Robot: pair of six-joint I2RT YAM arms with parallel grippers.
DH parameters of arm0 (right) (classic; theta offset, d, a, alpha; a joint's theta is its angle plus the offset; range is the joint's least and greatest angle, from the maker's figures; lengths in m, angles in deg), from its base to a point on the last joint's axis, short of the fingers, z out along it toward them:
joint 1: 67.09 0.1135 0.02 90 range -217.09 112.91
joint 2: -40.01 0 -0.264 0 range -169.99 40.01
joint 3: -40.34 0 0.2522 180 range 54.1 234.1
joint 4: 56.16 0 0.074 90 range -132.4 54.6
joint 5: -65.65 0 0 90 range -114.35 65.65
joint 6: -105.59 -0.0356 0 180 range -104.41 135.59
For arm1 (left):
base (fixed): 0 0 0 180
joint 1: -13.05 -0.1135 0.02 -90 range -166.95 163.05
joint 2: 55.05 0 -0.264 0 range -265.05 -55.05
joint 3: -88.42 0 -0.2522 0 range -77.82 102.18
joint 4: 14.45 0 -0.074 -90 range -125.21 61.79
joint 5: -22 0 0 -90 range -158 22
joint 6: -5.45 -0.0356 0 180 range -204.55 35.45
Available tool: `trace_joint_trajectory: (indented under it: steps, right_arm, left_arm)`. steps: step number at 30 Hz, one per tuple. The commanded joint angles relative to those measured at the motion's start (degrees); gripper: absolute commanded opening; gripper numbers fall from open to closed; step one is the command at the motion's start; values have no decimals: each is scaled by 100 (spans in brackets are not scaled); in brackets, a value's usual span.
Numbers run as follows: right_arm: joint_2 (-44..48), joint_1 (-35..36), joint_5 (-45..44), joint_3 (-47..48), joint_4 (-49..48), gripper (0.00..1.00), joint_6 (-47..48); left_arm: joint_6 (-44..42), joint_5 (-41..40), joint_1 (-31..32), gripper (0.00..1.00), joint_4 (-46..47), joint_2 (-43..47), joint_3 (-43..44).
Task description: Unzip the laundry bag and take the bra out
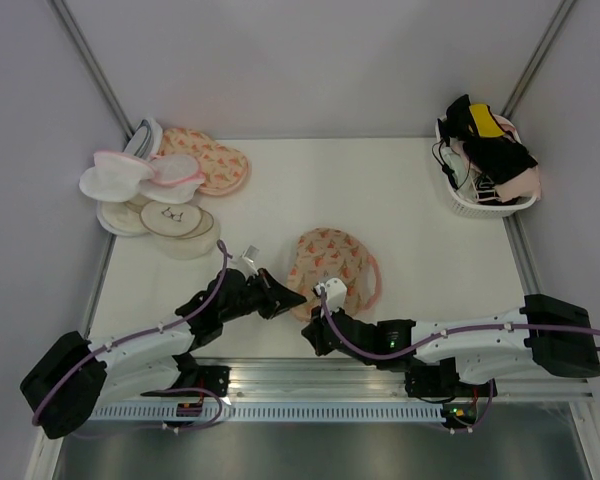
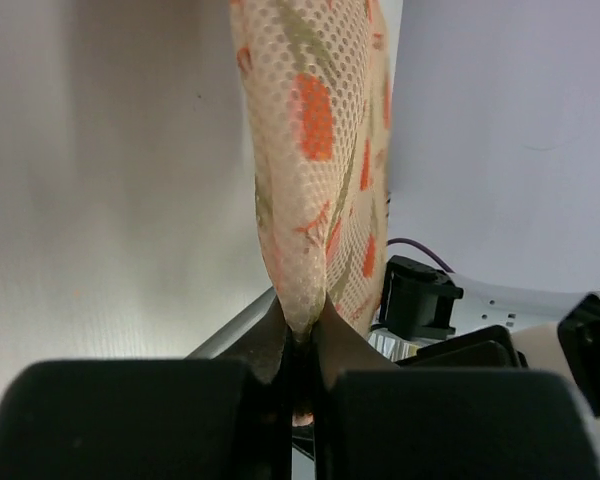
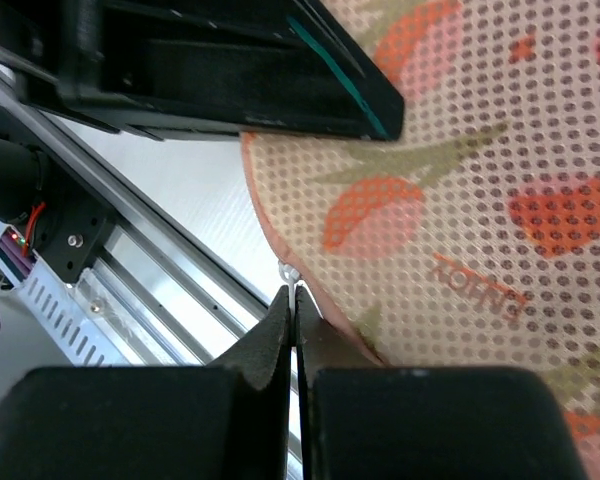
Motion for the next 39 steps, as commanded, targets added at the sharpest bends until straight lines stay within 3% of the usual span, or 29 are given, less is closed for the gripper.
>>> trace_joint_trajectory:
  steps: [1, 5, 9, 13, 18, 21, 22, 25, 28, 32, 39]
  right_arm:
    - [198, -8, -148, 174, 699, 0, -131]
    - [76, -8, -763, 516, 2745, 0, -877]
    - [180, -8, -1825, 657, 4906, 0, -2351]
    - [479, -139, -2355, 526, 5544, 0, -2857]
    - [638, -184, -2127, 385, 4527, 1, -1991]
    - [594, -193, -1662, 192, 3028, 0, -1156]
    - [568, -184, -1400, 148, 2761, 0, -1021]
    - [366, -184, -1160, 130, 2084, 1, -722]
    - [129, -193, -897, 209, 1600, 1, -581]
    - [-109, -184, -317, 201, 818, 0, -318]
    - [-284, -210, 651, 139, -484, 0, 166]
  left_arm:
    - [-192, -376, 3, 2, -337, 374, 274]
    - [-596, -517, -41, 2, -979, 699, 388]
    - [-1420, -491, -111, 2, -1786, 823, 677]
    - [-2176, -324, -190, 2, -2070, 595, 977]
    - [-3022, 27, -269, 2, -1598, 42, 1485]
    - [-3391, 168, -322, 2, -1237, -547, 1959]
    - [-3401, 55, -348, 32, -1235, -914, 2101]
    - [-3331, -199, -384, 97, -1663, -1408, 2690]
    - [-3015, -306, -384, 100, -1990, -1594, 2833]
    - [-2505, -710, -384, 100, -2483, -1217, 2323]
    - [-1679, -1053, -384, 100, -3028, 337, 970]
